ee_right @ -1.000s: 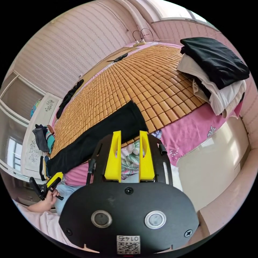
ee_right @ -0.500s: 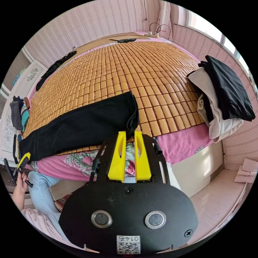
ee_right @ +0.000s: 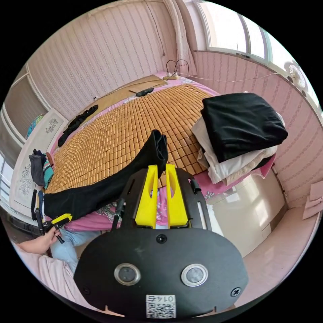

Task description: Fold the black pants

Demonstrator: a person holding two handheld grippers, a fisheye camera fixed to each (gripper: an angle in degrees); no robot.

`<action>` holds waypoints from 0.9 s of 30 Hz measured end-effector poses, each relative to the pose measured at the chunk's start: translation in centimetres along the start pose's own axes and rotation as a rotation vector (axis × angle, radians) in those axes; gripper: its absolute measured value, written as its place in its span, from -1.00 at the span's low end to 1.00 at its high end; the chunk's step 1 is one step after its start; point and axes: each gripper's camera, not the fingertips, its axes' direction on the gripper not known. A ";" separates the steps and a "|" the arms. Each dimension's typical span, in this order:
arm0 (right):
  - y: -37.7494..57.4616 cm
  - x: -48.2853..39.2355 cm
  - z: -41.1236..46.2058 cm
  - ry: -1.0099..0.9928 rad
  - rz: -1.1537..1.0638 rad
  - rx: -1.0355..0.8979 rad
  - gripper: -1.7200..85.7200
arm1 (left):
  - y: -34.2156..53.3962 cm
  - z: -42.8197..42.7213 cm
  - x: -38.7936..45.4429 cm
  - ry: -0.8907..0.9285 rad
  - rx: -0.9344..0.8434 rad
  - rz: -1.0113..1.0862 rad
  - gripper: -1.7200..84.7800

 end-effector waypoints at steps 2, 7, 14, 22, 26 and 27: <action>-0.4 0.6 -4.4 0.041 0.001 0.136 -0.87 | -0.5 0.6 1.6 0.102 0.016 0.047 -0.77; -1.0 -3.8 -10.6 -0.137 -0.102 0.317 -0.88 | -0.9 -0.6 3.9 0.279 0.108 0.153 -0.76; 3.3 -26.1 -6.2 -0.688 -0.542 0.143 -0.87 | 4.1 -7.2 -4.6 0.308 0.255 -0.005 -0.77; 15.0 -46.8 5.3 -0.803 -0.795 -0.333 -0.75 | 16.8 -16.2 -18.9 0.044 0.389 -0.572 -0.73; 16.5 -44.7 8.2 -0.783 -0.760 -0.467 -0.75 | 18.5 -17.0 -21.5 0.046 0.411 -0.662 -0.71; 16.4 -44.1 8.4 -0.775 -0.751 -0.472 -0.75 | 18.2 -17.0 -21.8 0.034 0.420 -0.657 -0.71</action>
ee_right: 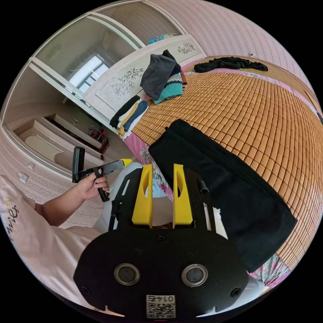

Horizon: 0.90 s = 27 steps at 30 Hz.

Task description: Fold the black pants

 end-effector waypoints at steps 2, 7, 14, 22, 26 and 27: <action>1.6 1.9 -0.7 0.063 0.063 -0.031 -0.76 | -0.9 0.8 0.7 -0.009 0.004 0.038 -0.70; 4.4 4.7 -1.7 0.222 0.202 -0.089 -0.79 | -3.8 5.0 4.8 -0.185 -0.024 0.246 -0.65; 4.3 5.6 0.2 0.226 0.302 -0.093 -0.79 | -4.6 9.1 5.8 -0.272 -0.213 0.270 -0.68; 0.5 5.0 4.1 0.213 0.264 -0.118 -0.79 | -2.8 6.5 9.4 -0.299 -0.165 0.490 -0.88; -1.0 5.1 5.2 0.206 0.268 -0.107 -0.80 | -1.8 4.0 12.3 -0.293 -0.040 0.579 -0.90; -1.2 5.1 5.3 0.207 0.271 -0.103 -0.80 | -1.8 2.9 13.5 -0.302 0.005 0.624 -0.90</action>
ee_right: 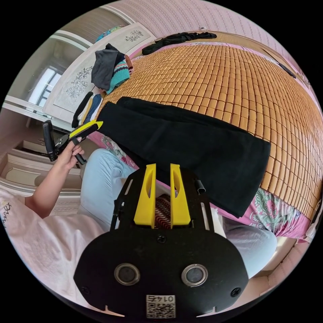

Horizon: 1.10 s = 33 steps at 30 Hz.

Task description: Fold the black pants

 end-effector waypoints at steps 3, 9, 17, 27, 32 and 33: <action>-0.9 -0.4 0.5 -0.014 0.010 0.022 -0.80 | -1.3 -1.9 0.3 -0.087 0.082 0.029 -0.88; -3.3 -1.4 2.5 0.025 0.012 -0.014 -0.81 | -0.2 4.3 -3.3 -0.153 -0.150 -0.200 -0.83; -5.1 0.7 3.9 0.277 0.082 -0.084 -0.95 | 1.2 -0.6 0.1 0.091 0.035 -0.160 -0.88; -11.7 -3.3 7.5 0.421 -0.215 -0.335 -0.97 | 1.0 4.3 12.6 0.306 -0.087 0.044 -0.98; -19.3 -9.1 9.3 0.366 -0.410 -0.241 -0.97 | -0.1 7.3 15.4 0.204 -0.194 0.126 -0.98; -20.1 -9.4 9.8 0.369 -0.413 -0.229 -0.97 | 0.1 8.2 16.0 0.194 -0.224 0.167 -0.98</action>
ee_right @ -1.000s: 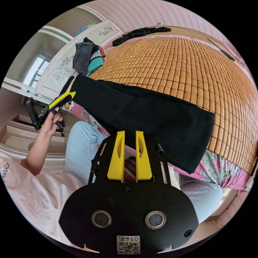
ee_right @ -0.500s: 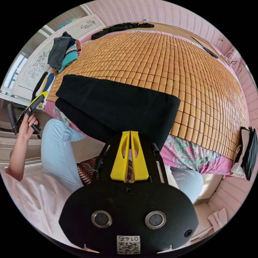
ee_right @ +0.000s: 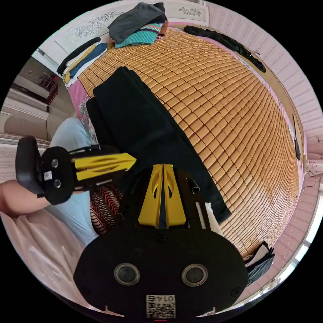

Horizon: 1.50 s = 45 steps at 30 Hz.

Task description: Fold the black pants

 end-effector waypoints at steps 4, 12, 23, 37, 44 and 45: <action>-4.0 0.2 4.5 -0.041 0.049 -0.087 -0.97 | 0.3 0.4 1.1 -0.038 0.018 0.089 -0.98; -6.7 3.7 2.5 -0.065 -0.010 -0.147 -0.98 | 0.4 -1.1 0.8 0.037 0.029 0.001 -0.98; 4.4 13.2 0.1 -0.318 0.258 0.115 -0.98 | 1.7 -1.5 0.9 0.124 0.060 0.008 -0.95; 34.2 22.5 2.8 -0.622 0.866 0.239 -0.77 | -0.7 -4.2 12.9 0.288 0.172 0.418 -0.65; 36.7 23.3 -2.9 -0.740 0.628 0.445 -0.87 | -1.1 -4.4 17.5 0.073 0.191 0.596 -0.62; 37.0 23.4 -3.3 -0.765 0.614 0.467 -0.87 | -1.1 -4.4 18.1 0.060 0.189 0.616 -0.65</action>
